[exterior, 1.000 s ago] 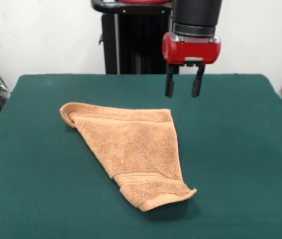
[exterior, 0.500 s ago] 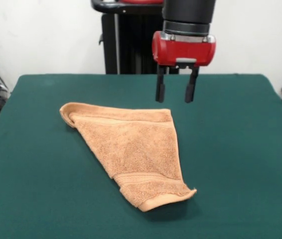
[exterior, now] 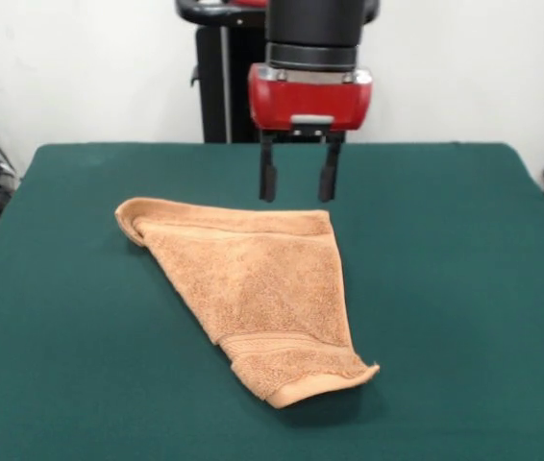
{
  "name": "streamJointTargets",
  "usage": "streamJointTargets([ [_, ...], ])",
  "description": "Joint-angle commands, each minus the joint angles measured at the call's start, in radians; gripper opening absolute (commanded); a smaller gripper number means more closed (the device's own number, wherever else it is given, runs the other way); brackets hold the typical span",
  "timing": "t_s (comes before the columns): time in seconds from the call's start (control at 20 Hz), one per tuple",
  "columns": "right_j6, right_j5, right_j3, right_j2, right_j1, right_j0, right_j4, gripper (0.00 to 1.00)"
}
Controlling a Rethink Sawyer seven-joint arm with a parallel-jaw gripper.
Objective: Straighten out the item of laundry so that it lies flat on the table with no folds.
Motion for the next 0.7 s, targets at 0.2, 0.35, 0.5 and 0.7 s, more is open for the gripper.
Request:
streamJointTargets([
  [0.2, -0.040, 0.029, 0.110, 0.162, 0.014, -0.048, -0.088, 1.00],
  [0.35, -0.021, 0.029, 0.093, 0.156, 0.021, -0.030, -0.096, 1.00],
  [0.5, -0.007, 0.042, 0.086, 0.157, 0.017, -0.020, -0.098, 1.00],
  [0.7, -0.003, 0.056, 0.082, 0.158, 0.012, -0.015, -0.095, 1.00],
])
